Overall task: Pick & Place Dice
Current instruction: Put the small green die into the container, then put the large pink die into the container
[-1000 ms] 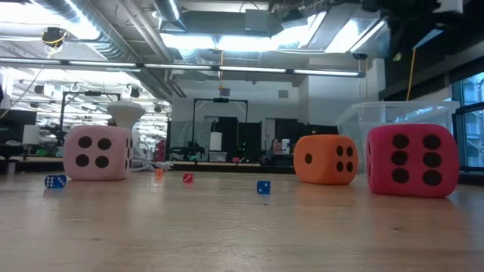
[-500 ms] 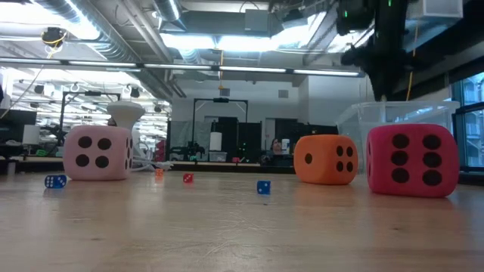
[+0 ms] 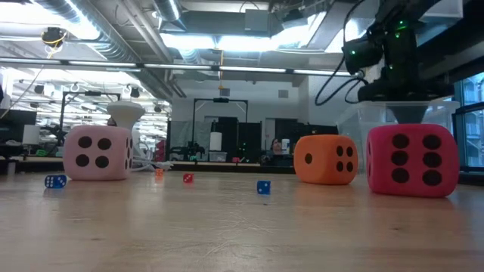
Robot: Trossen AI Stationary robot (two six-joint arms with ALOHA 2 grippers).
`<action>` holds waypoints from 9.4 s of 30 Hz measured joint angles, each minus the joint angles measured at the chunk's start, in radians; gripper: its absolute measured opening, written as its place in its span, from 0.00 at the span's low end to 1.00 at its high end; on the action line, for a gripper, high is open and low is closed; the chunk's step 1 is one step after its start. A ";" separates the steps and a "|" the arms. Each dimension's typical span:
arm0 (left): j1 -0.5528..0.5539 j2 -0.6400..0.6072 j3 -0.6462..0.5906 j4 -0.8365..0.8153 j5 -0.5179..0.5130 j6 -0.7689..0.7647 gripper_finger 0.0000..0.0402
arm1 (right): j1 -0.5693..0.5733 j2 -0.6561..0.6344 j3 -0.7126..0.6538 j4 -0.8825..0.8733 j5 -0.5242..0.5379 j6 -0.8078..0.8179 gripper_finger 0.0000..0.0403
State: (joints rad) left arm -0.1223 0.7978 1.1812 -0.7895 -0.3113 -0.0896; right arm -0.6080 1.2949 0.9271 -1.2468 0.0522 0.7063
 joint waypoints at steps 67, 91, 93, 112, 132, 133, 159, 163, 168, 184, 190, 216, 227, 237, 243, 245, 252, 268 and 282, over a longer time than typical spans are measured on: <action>0.000 0.057 0.000 0.037 -0.143 -0.027 0.36 | -0.033 -0.026 0.124 0.060 0.114 -0.114 0.40; 0.000 0.116 -0.001 0.065 -0.140 -0.041 0.36 | -0.076 0.071 0.031 0.178 0.000 -0.266 0.40; 0.000 0.108 -0.001 0.068 -0.140 -0.042 0.36 | -0.070 0.073 0.014 0.163 0.065 -0.213 0.41; 0.000 0.087 -0.001 0.077 -0.142 -0.064 0.36 | -0.084 0.070 0.013 0.179 0.138 -0.219 0.41; 0.000 0.073 -0.001 0.078 -0.111 -0.065 0.36 | -0.036 -0.237 0.120 0.165 -0.072 -0.195 0.41; 0.000 0.073 -0.001 0.078 -0.101 -0.065 0.36 | -0.020 -0.247 0.120 0.166 -0.088 -0.198 0.41; 0.115 0.150 0.000 -0.314 -0.076 -0.241 0.59 | 0.668 -0.307 0.120 0.370 0.214 0.047 0.41; 0.118 0.229 0.000 -0.321 -0.033 -0.240 0.66 | 0.712 -0.312 0.148 0.447 0.256 0.044 0.41; 0.113 0.366 0.000 -0.449 -0.001 -0.271 0.69 | 0.762 -0.313 0.224 0.412 0.363 0.019 0.41; -0.004 0.638 0.000 -0.482 -0.096 -0.285 0.69 | 0.802 -0.305 0.276 0.247 0.457 0.071 0.41; -0.056 0.676 0.000 -0.452 -0.198 -0.374 0.69 | 0.802 -0.303 0.276 0.233 0.457 0.092 0.41; -0.176 0.557 -0.232 -0.310 -0.181 -0.431 0.69 | 0.803 -0.303 0.276 0.238 0.453 0.150 0.41; -0.177 0.566 -0.258 -0.259 -0.183 -0.356 0.69 | 0.803 -0.303 0.276 0.240 0.452 0.151 0.41; -0.167 0.567 -0.294 -0.213 -0.139 -0.289 0.69 | 0.825 -0.303 0.276 0.239 0.453 0.149 0.41; -0.135 0.567 -0.294 -0.191 -0.152 -0.259 0.70 | 0.841 -0.303 0.276 0.237 0.457 0.145 0.41; -0.122 0.567 -0.294 -0.191 -0.144 -0.256 0.70 | 0.847 -0.303 0.276 0.237 0.464 0.142 0.41; -0.104 0.595 -0.294 -0.183 -0.126 -0.254 0.70 | 0.860 -0.303 0.276 0.233 0.465 0.142 0.41; -0.116 0.861 -0.286 -0.169 -0.188 -0.312 0.70 | 0.921 -0.302 0.276 0.219 0.517 0.143 0.41; -0.161 0.896 -0.287 -0.292 -0.179 -0.403 0.58 | 0.949 -0.302 0.275 0.218 0.517 0.146 0.41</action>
State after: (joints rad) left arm -0.2835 1.6940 0.8940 -1.0820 -0.4904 -0.4927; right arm 0.3406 0.9932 1.2023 -1.0289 0.5694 0.8524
